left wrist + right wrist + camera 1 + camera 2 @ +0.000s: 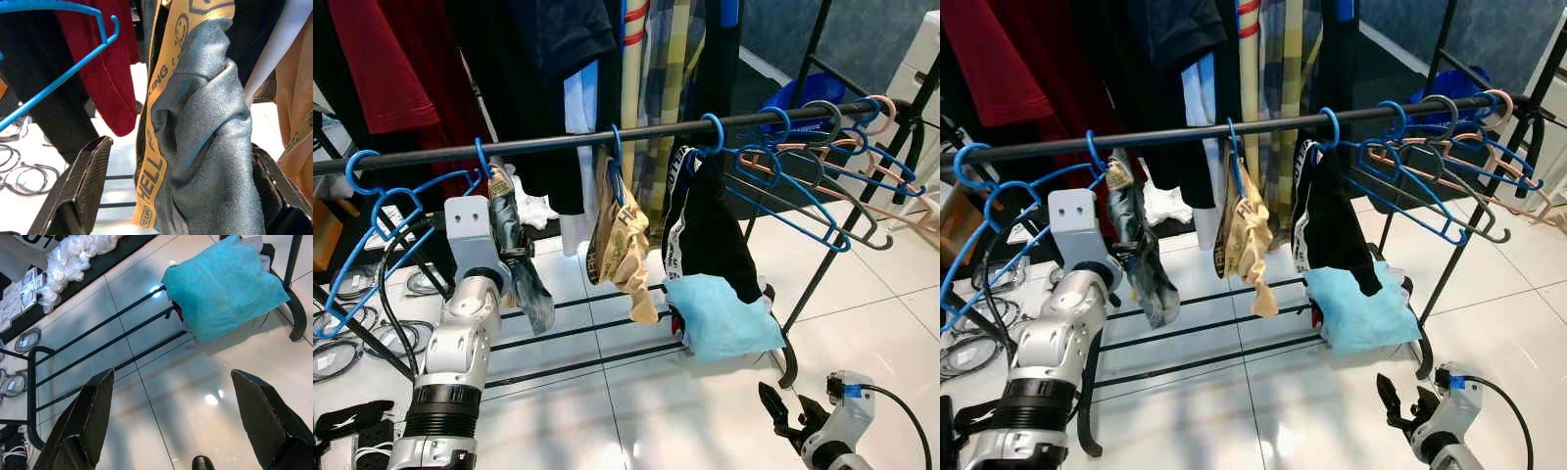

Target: Hang hanger

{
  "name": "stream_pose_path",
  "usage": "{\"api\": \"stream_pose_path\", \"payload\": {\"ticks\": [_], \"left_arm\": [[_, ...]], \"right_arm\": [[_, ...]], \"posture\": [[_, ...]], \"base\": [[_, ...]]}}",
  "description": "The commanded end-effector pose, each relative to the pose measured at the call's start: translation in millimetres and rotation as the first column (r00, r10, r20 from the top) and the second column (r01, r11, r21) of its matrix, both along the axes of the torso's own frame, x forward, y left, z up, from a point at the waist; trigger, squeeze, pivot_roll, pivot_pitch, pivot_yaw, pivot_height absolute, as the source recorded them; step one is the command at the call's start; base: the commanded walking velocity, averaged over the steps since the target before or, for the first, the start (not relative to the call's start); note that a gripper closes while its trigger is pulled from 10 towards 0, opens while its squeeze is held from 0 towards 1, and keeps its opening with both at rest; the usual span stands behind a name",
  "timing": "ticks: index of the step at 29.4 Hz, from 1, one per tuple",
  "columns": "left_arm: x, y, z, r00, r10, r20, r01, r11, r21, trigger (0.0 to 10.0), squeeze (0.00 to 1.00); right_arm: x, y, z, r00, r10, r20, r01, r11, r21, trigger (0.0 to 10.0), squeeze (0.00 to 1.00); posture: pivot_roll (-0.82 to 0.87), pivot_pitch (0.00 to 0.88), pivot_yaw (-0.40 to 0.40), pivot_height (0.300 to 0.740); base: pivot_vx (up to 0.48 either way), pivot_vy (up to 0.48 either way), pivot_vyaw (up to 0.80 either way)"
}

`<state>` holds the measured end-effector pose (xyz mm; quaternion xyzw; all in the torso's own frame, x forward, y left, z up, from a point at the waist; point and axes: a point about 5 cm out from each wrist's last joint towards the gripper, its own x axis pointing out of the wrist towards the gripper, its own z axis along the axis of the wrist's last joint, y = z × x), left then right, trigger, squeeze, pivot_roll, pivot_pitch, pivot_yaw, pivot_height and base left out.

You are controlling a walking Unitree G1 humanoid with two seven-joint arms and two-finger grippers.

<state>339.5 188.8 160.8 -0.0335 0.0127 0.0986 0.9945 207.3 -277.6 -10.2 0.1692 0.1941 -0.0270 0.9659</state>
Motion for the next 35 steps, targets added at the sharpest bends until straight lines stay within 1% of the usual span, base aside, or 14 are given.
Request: {"api": "stream_pose_path", "payload": {"ticks": [1, 14, 15, 21, 22, 35], "left_arm": [[0.1, 9.0, -3.5, 0.999, 0.034, -0.025, -0.034, 0.999, 0.019, 10.0, 0.0], [0.8, 11.9, -3.2, 0.999, 0.045, -0.019, -0.045, 0.999, 0.019, 10.0, 0.0], [0.9, 12.0, -3.1, 0.999, 0.046, -0.018, -0.045, 0.999, 0.019, 1.9, 0.0], [0.8, 12.1, -2.8, 0.999, 0.045, -0.014, -0.045, 0.999, 0.021, 1.9, 0.0], [0.8, 12.3, -2.6, 0.999, 0.045, -0.012, -0.044, 0.999, 0.022, 0.0, 0.0], [1.4, 11.5, -3.7, 0.999, 0.041, -0.015, -0.041, 0.999, 0.017, 0.0, 0.0]], "right_arm": [[-3.8, 2.3, -3.3, 1.0, -0.015, -0.003, 0.015, 1.0, 0.012, 10.0, 0.0], [-3.0, 2.2, -3.2, 1.0, -0.018, -0.003, 0.018, 1.0, 0.013, 10.0, 0.0], [-3.0, 2.3, -3.1, 1.0, -0.018, -0.003, 0.018, 1.0, 0.013, 10.0, 0.0], [-3.2, 2.3, -3.2, 1.0, -0.018, -0.003, 0.018, 1.0, 0.013, 10.0, 0.0], [-3.3, 2.3, -3.2, 1.0, -0.019, -0.003, 0.019, 1.0, 0.013, 10.0, 0.0], [-3.0, 2.7, -3.0, 1.0, -0.02, -0.003, 0.02, 1.0, 0.014, 10.0, 0.0]], "posture": [[-0.1, 0.113, 0.064, 0.74], [-0.11, 0.113, 0.065, 0.74], [-0.11, 0.113, 0.065, 0.74], [-0.11, 0.113, 0.065, 0.74], [-0.11, 0.113, 0.066, 0.74], [-0.11, 0.112, 0.067, 0.74]], "base": [[0.0, 0.0, 0.0], [0.0, 0.0, 0.0], [0.0, 0.0, 0.0], [0.0, 0.0, 0.0], [0.0, 0.0, 0.0], [0.0, 0.0, 0.0]]}}
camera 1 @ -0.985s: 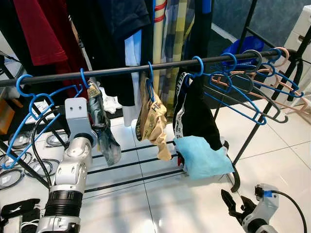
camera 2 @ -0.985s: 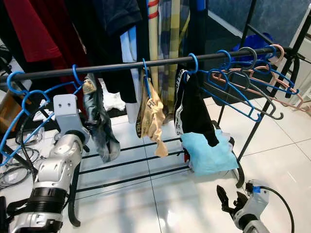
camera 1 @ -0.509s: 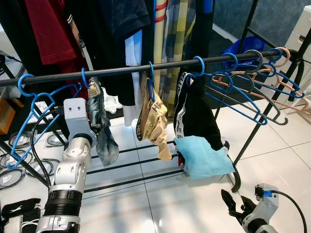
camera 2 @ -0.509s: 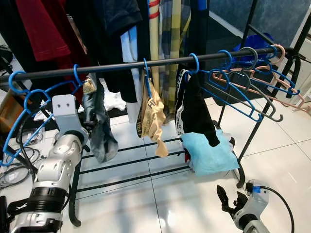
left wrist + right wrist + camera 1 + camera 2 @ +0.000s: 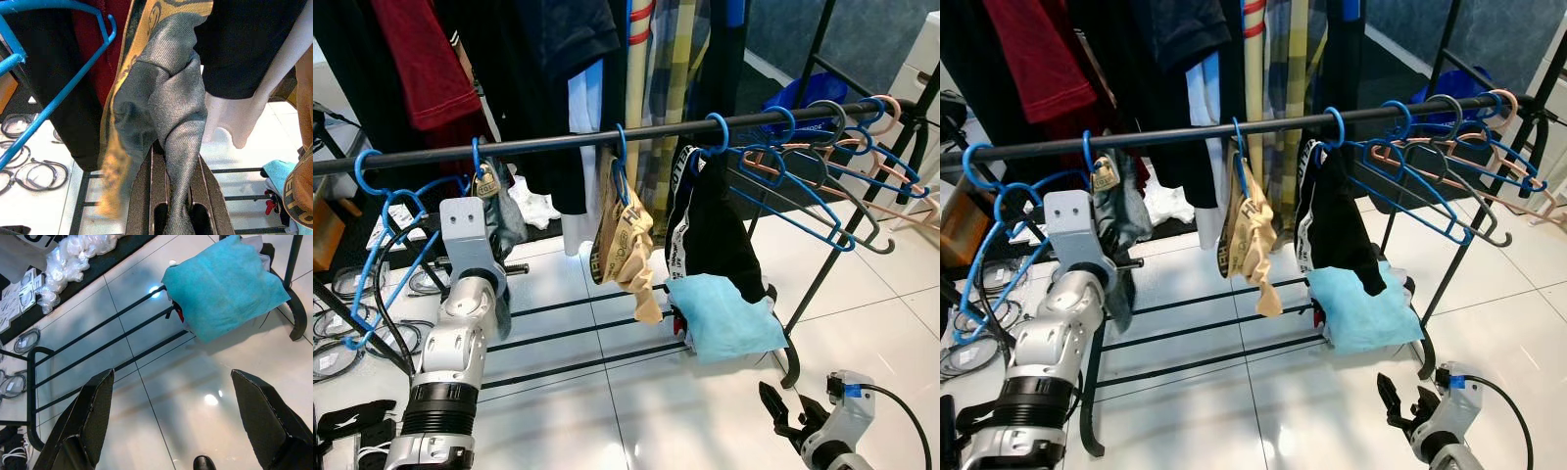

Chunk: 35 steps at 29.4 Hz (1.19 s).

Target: Hang hanger

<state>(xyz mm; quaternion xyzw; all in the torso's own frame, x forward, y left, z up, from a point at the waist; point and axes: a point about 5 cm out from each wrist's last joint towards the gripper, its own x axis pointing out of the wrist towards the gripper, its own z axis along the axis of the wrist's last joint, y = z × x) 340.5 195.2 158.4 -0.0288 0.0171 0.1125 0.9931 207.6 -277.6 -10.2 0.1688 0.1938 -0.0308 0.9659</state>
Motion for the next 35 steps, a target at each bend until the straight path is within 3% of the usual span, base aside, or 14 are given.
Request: {"api": "stream_pose_path", "payload": {"ticks": [1, 5, 7, 9, 10, 12, 13, 15, 16, 35], "left_arm": [[0.5, 5.1, -1, 1.0, 0.014, -0.005, -0.014, 1.0, 0.008, 0.0, 0.0], [0.8, 3.7, 0, 1.0, 0.004, 0.007, -0.004, 1.0, -0.003, 0.2, 0.0], [1.1, 1.9, 2, 1.0, -0.008, 0.023, 0.009, 1.0, -0.013, 0.8, 0.0], [1.7, -1.1, 10, 0.996, -0.039, 0.085, 0.042, 0.998, -0.037, 2.2, 0.0], [1.7, -1.1, 10, 0.996, -0.039, 0.085, 0.042, 0.998, -0.037, 2.2, 0.0], [1.0, -1.0, 18, 0.989, -0.065, 0.133, 0.068, 0.998, -0.016, 4.4, 0.0], [1.0, -1.0, 18, 0.989, -0.065, 0.133, 0.068, 0.998, -0.016, 4.4, 0.0], [-1.8, 3.0, 21, 0.986, -0.076, 0.15, 0.073, 0.997, 0.025, 9.2, 0.0], [-3.6, 5.0, 21, 0.985, -0.079, 0.154, 0.074, 0.997, 0.037, 10.0, 0.0], [-26.7, 17.9, 5, 0.974, -0.171, 0.146, 0.165, 0.985, 0.052, 10.0, 0.0]], "right_arm": [[-3.3, 2.7, -3, 1.0, -0.013, -0.002, 0.013, 1.0, 0.017, 10.0, 0.0], [-3.3, 2.8, -3, 1.0, -0.013, -0.003, 0.013, 1.0, 0.017, 10.0, 0.0], [-3.2, 2.7, -3, 1.0, -0.014, -0.003, 0.014, 1.0, 0.017, 10.0, 0.0], [-3.2, 2.5, -3, 1.0, -0.015, -0.003, 0.015, 1.0, 0.017, 10.0, 0.0], [-3.2, 2.5, -3, 1.0, -0.015, -0.003, 0.015, 1.0, 0.017, 10.0, 0.0], [-3.1, 2.4, -3, 1.0, -0.015, -0.004, 0.015, 1.0, 0.017, 10.0, 0.0], [-3.1, 2.4, -3, 1.0, -0.015, -0.004, 0.015, 1.0, 0.017, 10.0, 0.0], [-2.9, 2.3, -3, 1.0, -0.014, -0.006, 0.014, 1.0, 0.017, 10.0, 0.0], [-3.0, 2.3, -3, 1.0, -0.013, -0.006, 0.013, 1.0, 0.017, 10.0, 0.0], [-2.8, 1.0, -4, 1.0, -0.01, -0.012, 0.011, 1.0, 0.017, 10.0, 0.0]], "posture": [[-0.11, 0.112, 0.067, 0.74], [-0.11, 0.111, 0.067, 0.74], [-0.11, 0.111, 0.067, 0.74], [-0.11, 0.112, 0.066, 0.74], [-0.11, 0.112, 0.066, 0.74], [-0.1, 0.111, 0.064, 0.74], [-0.1, 0.111, 0.064, 0.74], [-0.1, 0.11, 0.064, 0.74], [-0.1, 0.109, 0.064, 0.74], [-0.1, 0.1, 0.057, 0.74]], "base": [[0.0, 0.0, 0.0], [0.0, 0.0, 0.0], [0.0, 0.0, 0.0], [0.0, 0.0, 0.0], [0.0, 0.0, 0.0], [0.0, 0.0, 0.0], [0.0, 0.0, 0.0], [0.0, 0.0, 0.0], [0.0, 0.0, 0.0], [0.0, 0.0, 0.0]]}}
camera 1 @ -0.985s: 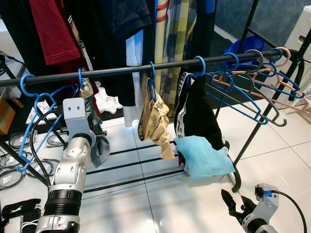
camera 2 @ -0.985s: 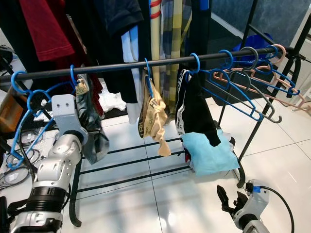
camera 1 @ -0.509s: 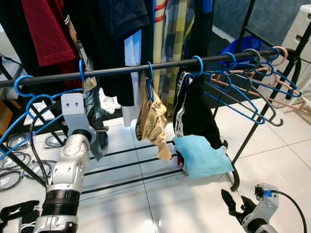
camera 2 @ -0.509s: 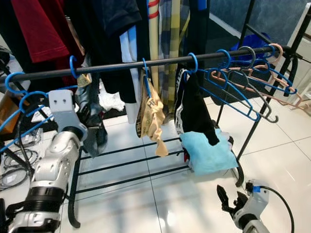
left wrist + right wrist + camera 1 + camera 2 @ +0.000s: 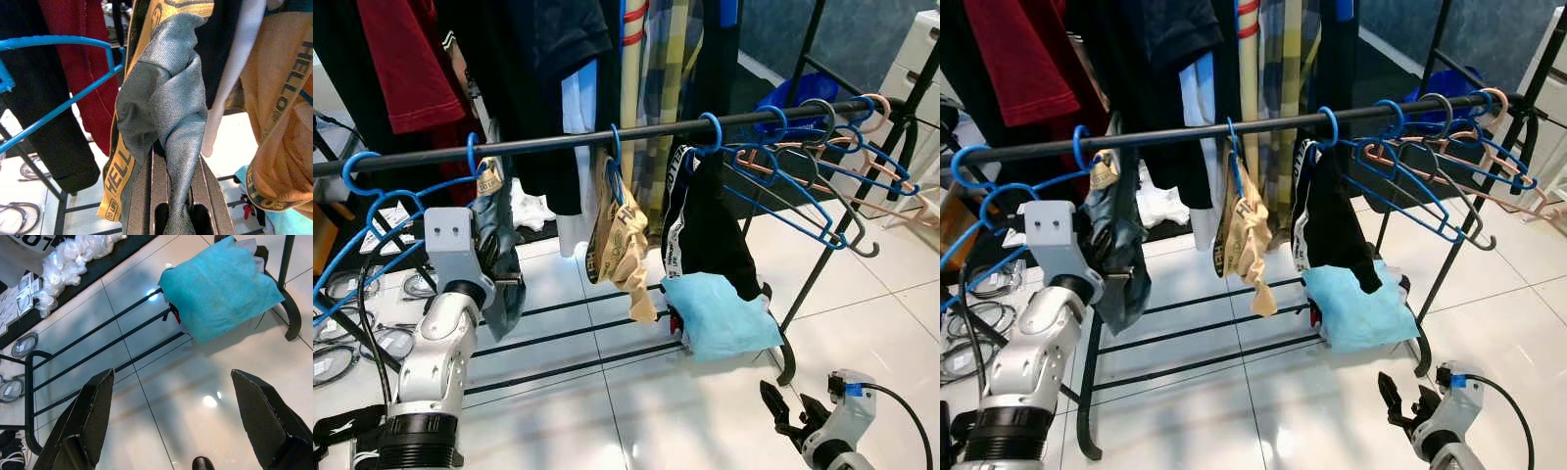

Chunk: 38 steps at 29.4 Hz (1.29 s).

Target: Hang hanger

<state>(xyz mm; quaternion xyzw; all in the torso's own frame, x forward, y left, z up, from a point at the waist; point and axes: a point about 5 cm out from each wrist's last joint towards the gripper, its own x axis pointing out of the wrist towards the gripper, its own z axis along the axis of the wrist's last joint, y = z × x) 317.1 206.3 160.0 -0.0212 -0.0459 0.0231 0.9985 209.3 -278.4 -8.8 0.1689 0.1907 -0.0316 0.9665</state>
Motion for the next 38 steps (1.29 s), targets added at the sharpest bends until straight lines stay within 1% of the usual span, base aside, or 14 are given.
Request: {"api": "stream_pose_path", "payload": {"ticks": [1, 2, 4, 5, 6, 7, 10, 12, 14, 16, 21, 32, 35, 38], "left_arm": [[-5.3, 9.5, 2, 1.0, -0.018, 0.017, 0.018, 1.0, 0.016, 10.0, 0.0], [-5.3, 9.5, 2, 1.0, -0.018, 0.017, 0.018, 1.0, 0.016, 10.0, 0.0], [-8.1, 13.1, -2, 0.996, -0.09, -0.006, 0.09, 0.995, 0.046, 10.0, 0.0], [-8.1, 13.1, -2, 0.996, -0.09, -0.006, 0.09, 0.995, 0.046, 10.0, 0.0], [-9.1, 13.5, -3, 0.993, -0.119, -0.016, 0.12, 0.991, 0.058, 10.0, 0.0], [-9.1, 13.5, -3, 0.993, -0.119, -0.016, 0.12, 0.991, 0.058, 10.0, 0.0], [-11.2, 15.3, -7, 0.986, -0.162, -0.035, 0.164, 0.984, 0.064, 10.0, 0.0], [-11.2, 15.3, -7, 0.986, -0.162, -0.035, 0.164, 0.984, 0.064, 10.0, 0.0], [-12.8, 19.2, -12, 0.982, -0.175, -0.073, 0.181, 0.98, 0.079, 10.0, 0.0], [-14.9, 16.4, -17, 0.974, -0.207, -0.096, 0.215, 0.973, 0.081, 10.0, 0.0], [-17.5, 10.7, -19, 0.962, -0.253, -0.106, 0.261, 0.963, 0.07, 10.0, 0.0], [-20.2, 3.7, -24, 0.948, -0.296, -0.118, 0.304, 0.951, 0.06, 10.0, 0.0], [-20.6, -2.5, -23, 0.938, -0.326, -0.115, 0.334, 0.941, 0.052, 10.0, 0.0], [-20.9, -5.0, -23, 0.933, -0.343, -0.113, 0.35, 0.936, 0.047, 10.0, 0.0]], "right_arm": [[-4.3, 1.6, -5, 1.0, -0.007, -0.018, 0.007, 1.0, 0.018, 10.0, 0.0], [-4.3, 1.6, -5, 1.0, -0.007, -0.018, 0.007, 1.0, 0.018, 10.0, 0.0], [-3.7, 1.3, -5, 1.0, -0.007, -0.019, 0.007, 1.0, 0.017, 10.0, 0.0], [-3.7, 1.3, -5, 1.0, -0.007, -0.019, 0.007, 1.0, 0.017, 10.0, 0.0], [-3.5, 1.3, -5, 1.0, -0.007, -0.019, 0.007, 1.0, 0.017, 10.0, 0.0], [-3.5, 1.3, -5, 1.0, -0.007, -0.019, 0.007, 1.0, 0.017, 10.0, 0.0], [-3.2, 1.0, -5, 1.0, -0.008, -0.019, 0.009, 1.0, 0.017, 10.0, 0.0], [-3.2, 1.0, -5, 1.0, -0.008, -0.019, 0.009, 1.0, 0.017, 10.0, 0.0], [-2.8, 0.4, -5, 1.0, -0.009, -0.02, 0.01, 1.0, 0.017, 10.0, 0.0], [-2.3, 0.0, -5, 1.0, -0.009, -0.022, 0.01, 1.0, 0.017, 10.0, 0.0], [-1.9, -0.2, -5, 1.0, -0.008, -0.024, 0.008, 1.0, 0.017, 10.0, 0.0], [-2.1, -0.5, -5, 1.0, -0.008, -0.024, 0.008, 1.0, 0.017, 10.0, 0.0], [-2.3, -0.8, -5, 1.0, -0.006, -0.025, 0.007, 1.0, 0.018, 10.0, 0.0], [-2.1, -0.8, -5, 1.0, -0.005, -0.025, 0.006, 1.0, 0.018, 10.0, 0.0]], "posture": [[-0.1, 0.1, 0.058, 0.74], [-0.1, 0.1, 0.058, 0.74], [-0.11, 0.1, 0.059, 0.74], [-0.11, 0.1, 0.059, 0.74], [-0.11, 0.1, 0.059, 0.74], [-0.11, 0.1, 0.059, 0.74], [-0.11, 0.101, 0.059, 0.74], [-0.11, 0.101, 0.059, 0.74], [-0.11, 0.1, 0.055, 0.74], [-0.11, 0.1, 0.053, 0.74], [-0.11, 0.099, 0.051, 0.74], [-0.11, 0.101, 0.052, 0.74], [-0.11, 0.103, 0.052, 0.74], [-0.11, 0.102, 0.052, 0.74]], "base": [[0.0, 0.0, 0.0], [0.0, 0.0, 0.0], [0.0, 0.0, 0.0], [0.0, 0.0, 0.0], [0.0, 0.0, 0.0], [0.0, 0.0, 0.0], [0.0, 0.0, 0.0], [0.0, 0.0, 0.0], [-0.247, 0.0, 0.0], [-0.263, 0.0, 0.0], [-0.28, 0.0, 0.0], [-0.318, 0.0, 0.0], [-0.319, 0.0, 0.0], [-0.321, 0.0, 0.0]]}}
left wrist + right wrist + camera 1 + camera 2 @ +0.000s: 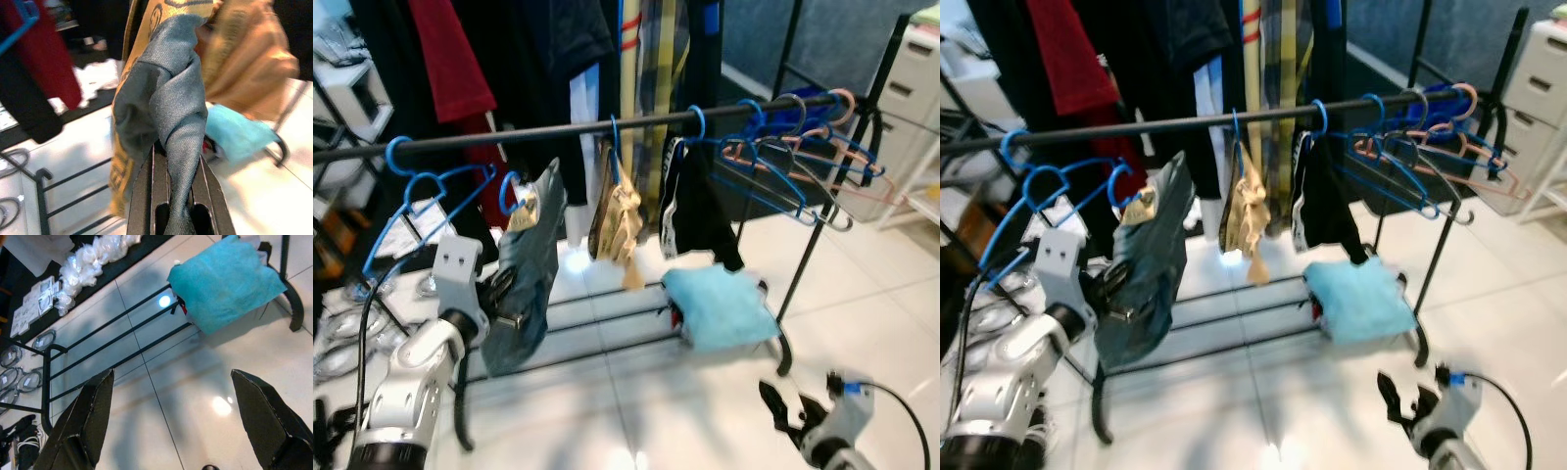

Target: Hang hanger

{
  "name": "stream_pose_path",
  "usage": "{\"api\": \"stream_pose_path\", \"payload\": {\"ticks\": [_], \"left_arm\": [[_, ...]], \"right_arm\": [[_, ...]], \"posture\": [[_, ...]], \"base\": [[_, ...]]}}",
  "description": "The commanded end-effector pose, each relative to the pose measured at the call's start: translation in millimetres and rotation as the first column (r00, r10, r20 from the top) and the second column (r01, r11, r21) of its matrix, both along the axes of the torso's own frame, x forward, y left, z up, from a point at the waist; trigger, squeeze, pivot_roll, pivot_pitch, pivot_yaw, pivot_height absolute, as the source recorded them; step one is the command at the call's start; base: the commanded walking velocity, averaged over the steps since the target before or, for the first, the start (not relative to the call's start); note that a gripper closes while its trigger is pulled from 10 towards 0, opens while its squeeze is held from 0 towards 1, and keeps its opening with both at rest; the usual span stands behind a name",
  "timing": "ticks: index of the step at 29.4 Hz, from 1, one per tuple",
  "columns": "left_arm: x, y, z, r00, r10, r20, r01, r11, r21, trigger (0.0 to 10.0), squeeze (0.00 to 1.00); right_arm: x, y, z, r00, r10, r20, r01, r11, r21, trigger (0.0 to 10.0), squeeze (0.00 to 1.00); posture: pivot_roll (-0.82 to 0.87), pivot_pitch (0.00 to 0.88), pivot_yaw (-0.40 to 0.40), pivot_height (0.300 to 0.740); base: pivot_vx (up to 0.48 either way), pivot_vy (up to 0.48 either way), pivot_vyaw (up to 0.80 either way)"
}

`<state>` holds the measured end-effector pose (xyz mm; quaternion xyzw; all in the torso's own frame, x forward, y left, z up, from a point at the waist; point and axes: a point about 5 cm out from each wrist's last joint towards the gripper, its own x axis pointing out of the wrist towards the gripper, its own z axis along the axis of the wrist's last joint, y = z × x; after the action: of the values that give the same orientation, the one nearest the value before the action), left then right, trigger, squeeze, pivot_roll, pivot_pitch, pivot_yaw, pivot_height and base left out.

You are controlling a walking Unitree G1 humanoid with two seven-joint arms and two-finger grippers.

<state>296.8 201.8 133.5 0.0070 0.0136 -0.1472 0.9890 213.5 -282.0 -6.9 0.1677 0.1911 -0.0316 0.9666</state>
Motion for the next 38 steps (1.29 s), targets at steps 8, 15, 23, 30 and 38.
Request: {"api": "stream_pose_path", "payload": {"ticks": [8, 15, 23, 30, 38], "left_arm": [[-1.2, -2.5, 4, 0.999, -0.037, 0.008, 0.037, 0.999, -0.004, 10.0, 0.0], [-2.3, -2.8, 5, 0.998, -0.063, 0.011, 0.064, 0.998, -0.005, 10.0, 0.0], [-2.8, 1.6, 12, 0.994, -0.105, 0.022, 0.105, 0.994, 0.005, 10.0, 0.0], [-8.4, -3.9, 18, 0.97, -0.24, 0.033, 0.238, 0.97, 0.046, 10.0, 0.0], [-11.0, -4.8, 20, 0.941, -0.34, -0.004, 0.337, 0.932, 0.131, 10.0, 0.0]], "right_arm": [[-5.5, 2.9, -7, 1.0, -0.003, -0.025, 0.004, 1.0, 0.022, 10.0, 0.0], [-4.7, 2.7, -7, 1.0, -0.001, -0.024, 0.002, 1.0, 0.022, 10.0, 0.0], [-3.8, 2.6, -6, 1.0, 0.004, -0.018, -0.004, 1.0, 0.024, 10.0, 0.0], [1.1, 3.3, 6, 0.996, 0.02, 0.085, -0.029, 0.994, 0.108, 10.0, 0.0], [23.1, -9.9, 74, 0.91, 0.108, 0.4, -0.197, 0.962, 0.189, 10.0, 0.0]], "posture": [[-0.11, 0.1, 0.051, 0.74], [-0.11, 0.099, 0.051, 0.74], [-0.1, 0.095, 0.052, 0.74], [-0.09, 0.084, 0.049, 0.74], [-0.09, 0.077, 0.048, 0.74]], "base": [[-0.321, 0.0, 0.0], [-0.321, 0.0, 0.0], [-0.3, 0.0, 0.0], [0.0, 0.0, 0.0], [0.0, 0.0, 0.0]]}}
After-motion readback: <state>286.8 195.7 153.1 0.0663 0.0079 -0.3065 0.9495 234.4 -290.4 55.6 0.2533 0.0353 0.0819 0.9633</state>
